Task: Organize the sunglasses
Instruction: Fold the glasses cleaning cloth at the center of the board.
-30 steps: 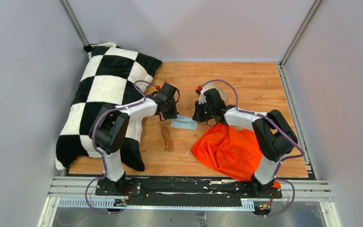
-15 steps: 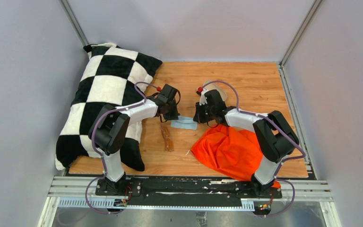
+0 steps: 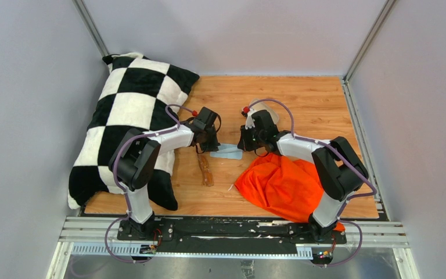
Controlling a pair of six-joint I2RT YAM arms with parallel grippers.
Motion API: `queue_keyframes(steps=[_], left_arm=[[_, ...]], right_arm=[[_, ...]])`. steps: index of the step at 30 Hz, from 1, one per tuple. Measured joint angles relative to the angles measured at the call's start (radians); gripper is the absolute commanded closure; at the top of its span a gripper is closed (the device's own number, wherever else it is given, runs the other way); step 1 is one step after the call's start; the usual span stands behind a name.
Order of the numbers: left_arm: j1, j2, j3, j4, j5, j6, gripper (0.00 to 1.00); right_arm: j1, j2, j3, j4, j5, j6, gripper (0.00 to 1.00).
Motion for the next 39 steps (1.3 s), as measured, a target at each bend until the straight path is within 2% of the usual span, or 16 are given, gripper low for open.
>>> queue_keyframes(steps=[3, 5, 6, 8, 12, 18, 23, 28, 32, 39], left_arm=[[0.0, 0.0, -0.003, 0.006, 0.008, -0.002, 0.99], [-0.001, 0.0, -0.003, 0.008, 0.014, -0.002, 0.92], [-0.001, 0.0, -0.003, 0.008, 0.016, -0.002, 0.87], [-0.002, 0.0, -0.004, 0.009, 0.018, -0.008, 0.79], [-0.002, -0.003, -0.006, 0.01, 0.019, -0.012, 0.62], [-0.006, -0.089, -0.038, 0.004, 0.013, -0.02, 0.59], [-0.008, -0.177, -0.038, 0.006, -0.015, -0.02, 0.63], [-0.008, -0.187, -0.04, 0.033, -0.018, -0.032, 0.67], [-0.007, -0.137, -0.041, 0.068, 0.005, -0.035, 0.69], [-0.003, 0.016, -0.018, 0.1, 0.025, -0.011, 0.69]], right_arm=[[0.0, 0.0, 0.0, 0.0, 0.0, 0.0, 1.0], [0.0, 0.0, -0.002, 0.0, 0.0, 0.0, 1.0], [0.0, 0.0, -0.004, 0.0, -0.001, 0.0, 0.97], [0.0, 0.0, -0.009, 0.0, -0.002, 0.0, 0.86], [0.001, 0.0, -0.026, 0.002, -0.008, 0.006, 0.71], [0.003, -0.021, -0.059, 0.003, -0.013, 0.018, 0.68], [0.004, -0.075, -0.066, 0.016, -0.014, 0.036, 0.72], [0.023, -0.085, -0.065, 0.039, -0.015, 0.064, 0.88], [0.053, -0.072, -0.065, 0.039, -0.015, 0.084, 0.97], [0.066, -0.02, -0.093, 0.053, 0.031, 0.101, 1.0]])
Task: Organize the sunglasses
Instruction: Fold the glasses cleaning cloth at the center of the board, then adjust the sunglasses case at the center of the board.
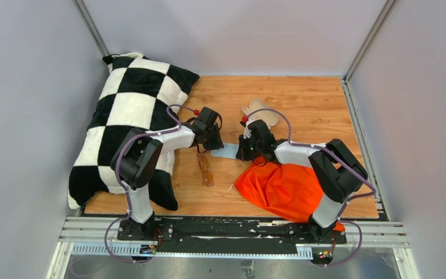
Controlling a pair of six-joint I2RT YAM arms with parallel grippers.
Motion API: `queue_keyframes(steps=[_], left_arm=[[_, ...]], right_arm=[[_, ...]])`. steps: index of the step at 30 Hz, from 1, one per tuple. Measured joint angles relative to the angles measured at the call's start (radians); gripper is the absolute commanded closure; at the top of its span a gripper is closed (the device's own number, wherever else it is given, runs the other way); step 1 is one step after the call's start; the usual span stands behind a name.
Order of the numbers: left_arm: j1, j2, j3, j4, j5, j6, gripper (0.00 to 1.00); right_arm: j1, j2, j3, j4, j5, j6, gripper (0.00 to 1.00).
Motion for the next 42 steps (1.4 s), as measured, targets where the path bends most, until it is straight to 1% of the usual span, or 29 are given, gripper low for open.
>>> queue_keyframes(steps=[5, 9, 12, 13, 15, 17, 19, 23, 26, 28, 30, 34, 37, 41, 42], left_arm=[[0.0, 0.011, 0.012, 0.0, -0.013, 0.015, 0.69], [0.0, -0.011, 0.013, -0.031, -0.027, 0.032, 0.66], [0.005, -0.05, 0.02, -0.05, -0.04, 0.046, 0.66], [0.008, -0.061, 0.029, -0.058, -0.041, 0.05, 0.66], [0.018, -0.077, 0.05, -0.063, -0.039, 0.058, 0.65], [0.034, -0.095, 0.058, -0.063, -0.037, 0.063, 0.65], [0.05, -0.116, 0.057, -0.072, -0.037, 0.064, 0.64], [0.072, -0.185, 0.032, -0.084, -0.037, 0.068, 0.63], [0.077, -0.265, 0.0, -0.092, -0.038, 0.072, 0.63], [0.077, -0.301, -0.018, -0.094, -0.038, 0.076, 0.63], [0.077, -0.333, -0.038, -0.096, -0.038, 0.08, 0.63], [0.078, -0.351, -0.074, -0.095, -0.037, 0.084, 0.63], [0.079, -0.351, -0.1, -0.1, -0.037, 0.085, 0.63], [0.08, -0.35, -0.113, -0.101, -0.03, 0.084, 0.63], [0.08, -0.35, -0.113, -0.101, -0.029, 0.083, 0.63]], right_arm=[[-0.005, 0.014, -0.014, -0.006, 0.024, 0.009, 0.99], [-0.015, -0.057, -0.006, -0.053, 0.045, 0.0, 0.97], [-0.048, -0.119, 0.046, -0.08, 0.069, -0.016, 0.94], [-0.066, -0.127, 0.07, -0.084, 0.076, -0.021, 0.89], [-0.115, -0.13, 0.12, -0.087, 0.091, -0.029, 0.74], [-0.168, -0.118, 0.169, -0.101, 0.119, -0.044, 0.62], [-0.209, -0.08, 0.239, -0.138, 0.16, -0.072, 0.57], [-0.243, 0.066, 0.428, -0.214, 0.201, -0.122, 0.54], [-0.257, 0.19, 0.562, -0.257, 0.178, -0.143, 0.49], [-0.266, 0.264, 0.637, -0.293, 0.143, -0.157, 0.49], [-0.272, 0.344, 0.714, -0.325, 0.098, -0.169, 0.51], [-0.275, 0.428, 0.767, -0.364, 0.023, -0.185, 0.63], [-0.275, 0.451, 0.767, -0.39, -0.024, -0.201, 0.75], [-0.271, 0.455, 0.772, -0.393, -0.074, -0.241, 0.97], [-0.27, 0.455, 0.778, -0.391, -0.085, -0.253, 1.0]])
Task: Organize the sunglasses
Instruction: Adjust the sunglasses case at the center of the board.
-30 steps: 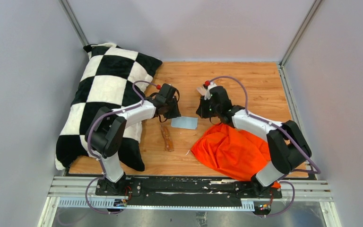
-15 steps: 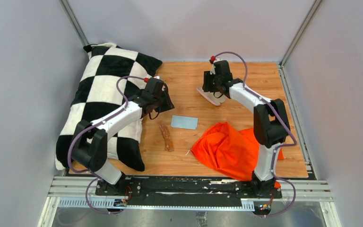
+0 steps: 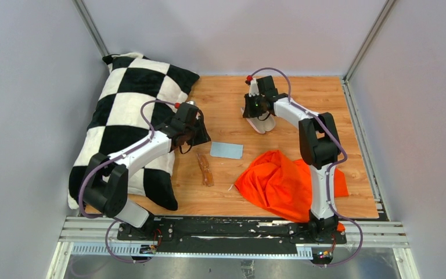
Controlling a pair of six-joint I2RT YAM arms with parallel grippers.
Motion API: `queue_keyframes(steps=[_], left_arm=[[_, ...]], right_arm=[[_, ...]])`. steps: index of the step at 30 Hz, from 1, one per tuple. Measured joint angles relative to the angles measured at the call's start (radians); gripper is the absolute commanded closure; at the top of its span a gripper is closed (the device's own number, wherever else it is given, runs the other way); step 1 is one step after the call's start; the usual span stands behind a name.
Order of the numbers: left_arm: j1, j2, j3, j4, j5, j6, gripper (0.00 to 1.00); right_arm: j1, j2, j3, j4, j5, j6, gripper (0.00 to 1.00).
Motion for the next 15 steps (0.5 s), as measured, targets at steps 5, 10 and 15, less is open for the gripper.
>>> queue_keyframes(steps=[5, 10, 15], left_arm=[[0.007, 0.0, -0.006, 0.002, 0.0, -0.002, 0.63], [0.051, -0.006, -0.05, 0.006, 0.003, -0.013, 0.63], [0.101, -0.032, -0.092, 0.006, 0.009, -0.029, 0.63]], right_arm=[[0.036, 0.0, 0.008, -0.015, -0.045, -0.112, 1.0], [0.134, 0.0, 0.001, -0.026, -0.059, -0.27, 1.0], [0.222, -0.006, -0.021, -0.021, -0.05, -0.39, 0.74]])
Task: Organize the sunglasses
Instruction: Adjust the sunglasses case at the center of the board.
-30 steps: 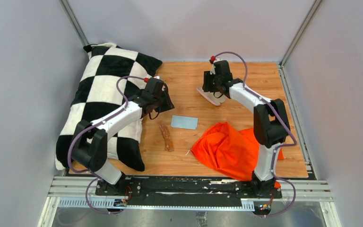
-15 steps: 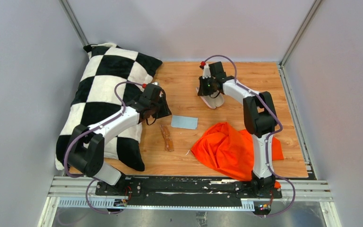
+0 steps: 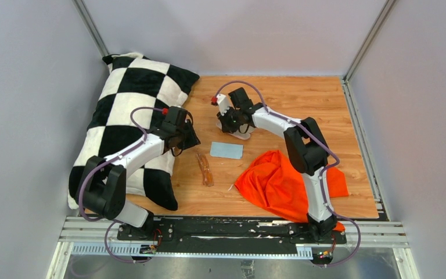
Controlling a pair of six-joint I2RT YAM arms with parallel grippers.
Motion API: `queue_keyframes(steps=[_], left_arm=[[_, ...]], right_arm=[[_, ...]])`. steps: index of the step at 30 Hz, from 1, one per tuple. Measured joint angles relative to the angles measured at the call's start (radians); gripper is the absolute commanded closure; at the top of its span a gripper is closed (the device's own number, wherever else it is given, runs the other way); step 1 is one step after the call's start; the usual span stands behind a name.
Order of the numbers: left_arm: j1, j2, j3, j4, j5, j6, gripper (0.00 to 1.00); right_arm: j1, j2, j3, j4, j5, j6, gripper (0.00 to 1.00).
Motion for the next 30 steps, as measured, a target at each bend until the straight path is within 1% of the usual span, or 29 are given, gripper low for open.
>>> queue_keyframes(steps=[3, 5, 6, 8, 12, 14, 17, 19, 21, 25, 28, 30], left_arm=[[0.007, -0.007, -0.004, 0.002, 0.006, -0.008, 0.64], [0.007, -0.006, -0.004, 0.005, 0.02, -0.014, 0.64], [0.007, -0.006, -0.004, 0.006, 0.028, -0.017, 0.63], [0.007, -0.004, -0.004, 0.017, 0.046, -0.019, 0.62], [0.007, 0.022, -0.004, 0.049, 0.087, -0.021, 0.59], [0.006, 0.047, -0.004, 0.061, 0.103, -0.017, 0.55], [0.006, 0.088, 0.0, 0.062, 0.12, 0.003, 0.51], [0.004, 0.126, 0.014, 0.063, 0.135, 0.027, 0.49], [0.001, 0.169, 0.037, 0.065, 0.147, 0.054, 0.47], [-0.012, 0.273, 0.113, 0.066, 0.164, 0.107, 0.46], [-0.018, 0.314, 0.144, 0.066, 0.168, 0.138, 0.46], [-0.021, 0.336, 0.167, 0.061, 0.171, 0.158, 0.47]], right_arm=[[0.015, -0.01, -0.026, -0.006, 0.001, -0.028, 0.65], [0.015, -0.015, -0.04, -0.023, 0.006, -0.025, 0.54], [0.014, -0.018, -0.045, -0.031, 0.008, -0.017, 0.51], [0.013, -0.045, -0.073, -0.037, 0.011, 0.003, 0.49], [0.011, -0.171, -0.158, -0.036, 0.008, 0.063, 0.48], [0.007, -0.269, -0.219, -0.016, 0.002, 0.117, 0.48], [0.003, -0.409, -0.338, 0.063, 0.01, 0.235, 0.49], [-0.005, -0.484, -0.437, 0.127, 0.023, 0.342, 0.5], [-0.014, -0.515, -0.521, 0.177, 0.023, 0.439, 0.5], [-0.022, -0.516, -0.656, 0.247, 0.024, 0.592, 0.5], [-0.023, -0.516, -0.7, 0.264, 0.045, 0.666, 0.5], [-0.025, -0.516, -0.707, 0.277, 0.064, 0.704, 0.53]])
